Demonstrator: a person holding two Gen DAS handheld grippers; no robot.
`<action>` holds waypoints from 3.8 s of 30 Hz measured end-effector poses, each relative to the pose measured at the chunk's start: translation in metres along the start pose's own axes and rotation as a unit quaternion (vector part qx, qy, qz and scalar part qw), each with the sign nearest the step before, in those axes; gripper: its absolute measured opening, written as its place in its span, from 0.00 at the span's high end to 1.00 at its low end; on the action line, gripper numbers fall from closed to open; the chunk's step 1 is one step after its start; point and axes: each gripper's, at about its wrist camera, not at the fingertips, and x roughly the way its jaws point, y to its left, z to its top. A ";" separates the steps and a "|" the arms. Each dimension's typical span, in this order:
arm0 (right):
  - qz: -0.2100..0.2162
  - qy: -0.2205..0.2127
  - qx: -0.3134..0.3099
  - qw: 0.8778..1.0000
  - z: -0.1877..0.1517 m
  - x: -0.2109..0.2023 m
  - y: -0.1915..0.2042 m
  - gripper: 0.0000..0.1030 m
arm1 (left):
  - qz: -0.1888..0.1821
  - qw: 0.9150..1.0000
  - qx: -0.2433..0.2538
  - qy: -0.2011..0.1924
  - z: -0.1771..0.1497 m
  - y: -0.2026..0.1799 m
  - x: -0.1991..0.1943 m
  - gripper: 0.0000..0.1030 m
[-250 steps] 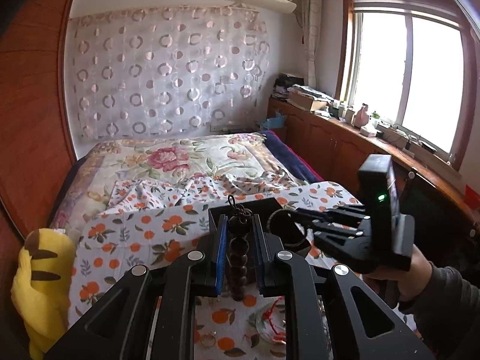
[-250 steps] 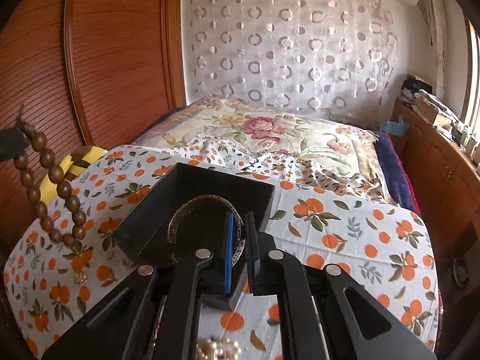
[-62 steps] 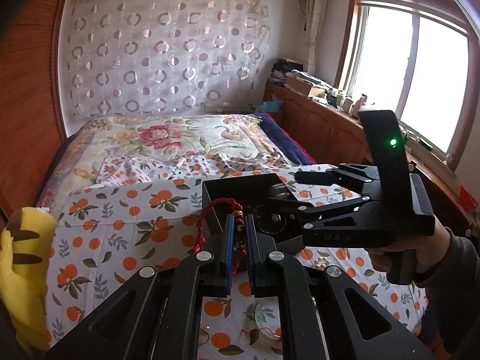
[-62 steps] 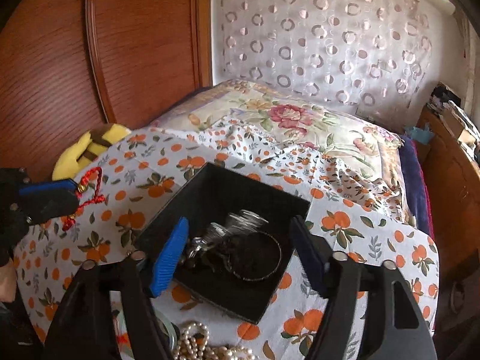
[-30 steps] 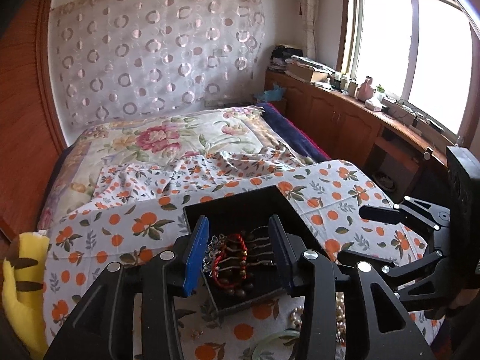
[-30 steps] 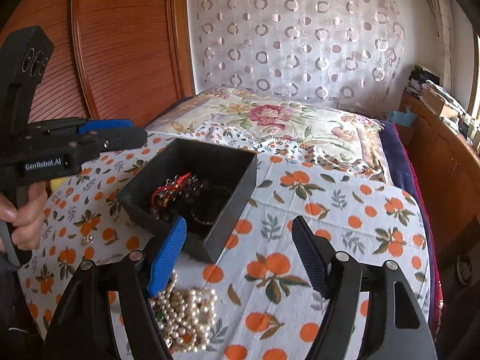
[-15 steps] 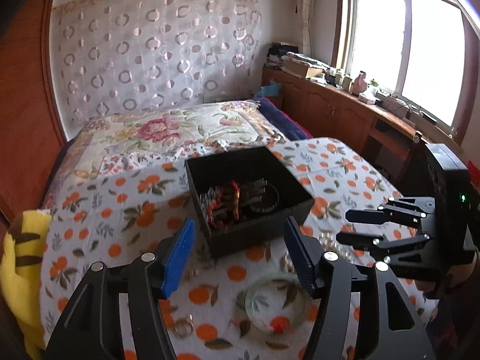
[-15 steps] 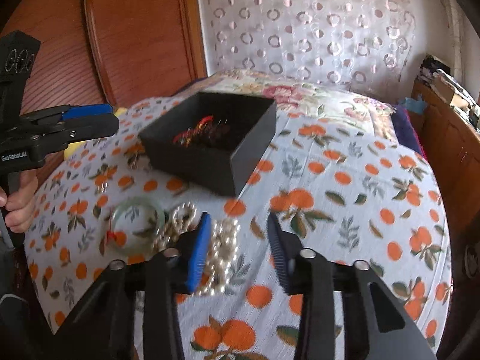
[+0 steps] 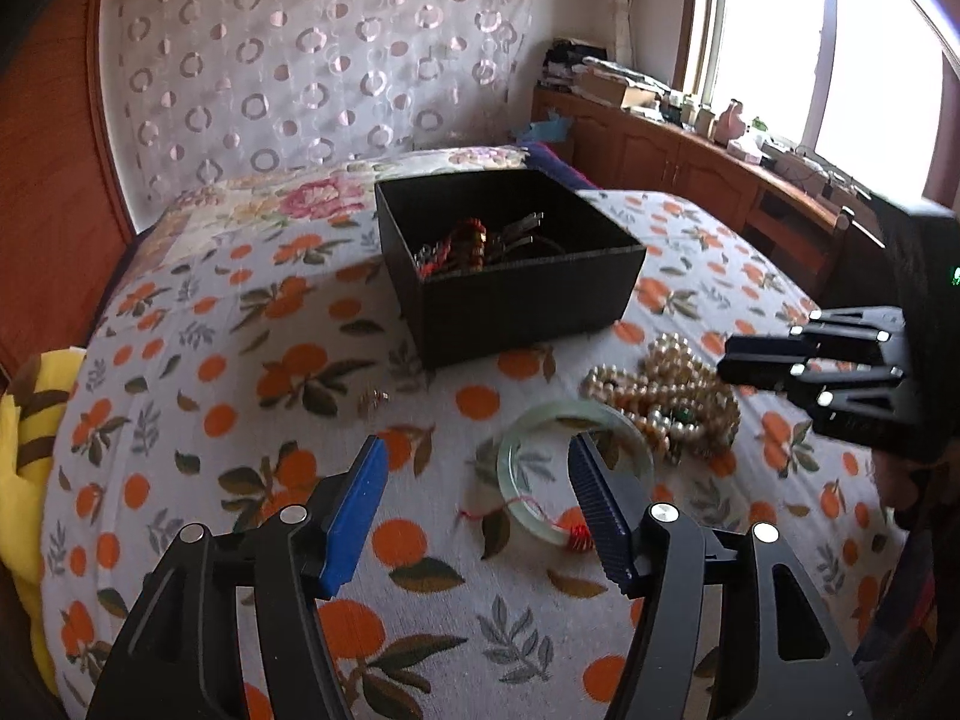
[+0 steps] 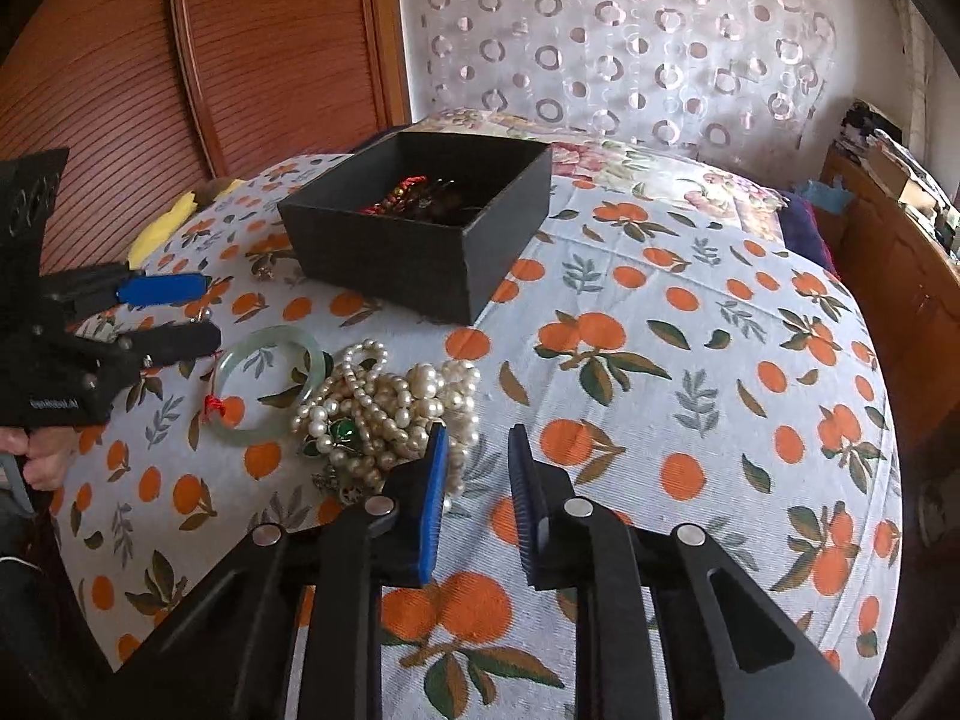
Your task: Organize jewelry
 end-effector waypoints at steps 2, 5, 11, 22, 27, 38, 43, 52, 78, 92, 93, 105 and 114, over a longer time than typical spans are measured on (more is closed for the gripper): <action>0.002 0.005 -0.003 1.000 -0.001 0.001 0.000 0.78 | -0.003 1.000 0.001 0.005 -0.003 -0.001 0.002 0.41; 0.007 0.011 -0.008 1.000 -0.003 0.003 0.003 0.78 | -0.005 1.000 0.004 0.008 -0.004 -0.003 0.005 0.39; 0.005 0.017 -0.019 1.000 -0.001 0.008 0.008 0.78 | -0.006 1.000 0.007 0.019 -0.006 -0.005 0.011 0.35; 0.008 -0.009 -0.026 1.000 0.000 -0.001 0.012 0.92 | -0.003 0.999 0.017 0.047 -0.006 -0.009 0.024 0.27; -0.004 -0.064 -0.018 0.998 0.016 -0.035 0.007 0.92 | -0.002 0.999 0.015 0.046 -0.006 -0.009 0.025 0.26; -0.034 -0.147 -0.013 0.988 0.038 -0.104 -0.011 0.92 | -0.013 0.999 0.028 0.018 0.005 -0.022 0.021 0.26; -0.047 -0.143 0.000 0.989 0.033 -0.108 -0.027 0.92 | -0.055 0.998 0.035 0.016 0.026 -0.034 0.029 0.37; -0.042 -0.129 0.008 0.991 0.023 -0.093 -0.030 0.92 | -0.068 0.994 0.057 0.069 0.042 -0.049 0.064 0.70; -0.035 -0.144 -0.005 0.989 0.032 -0.102 -0.019 0.92 | -0.065 0.995 0.074 -0.011 0.070 -0.048 0.005 0.97; -0.022 -0.205 -0.028 0.978 0.091 -0.139 -0.005 0.92 | -0.046 0.988 0.078 -0.121 0.141 -0.056 -0.077 0.97; -0.021 -0.210 -0.030 0.977 0.096 -0.142 -0.005 0.92 | -0.045 0.988 0.078 -0.125 0.145 -0.056 -0.080 0.97; -0.027 -0.236 -0.035 0.971 0.151 -0.147 -0.008 0.92 | -0.007 0.984 0.063 -0.164 0.198 -0.036 -0.103 0.97; -0.018 -0.229 -0.033 0.973 0.191 -0.126 -0.010 0.92 | 0.017 0.987 0.045 -0.155 0.232 -0.011 -0.080 0.97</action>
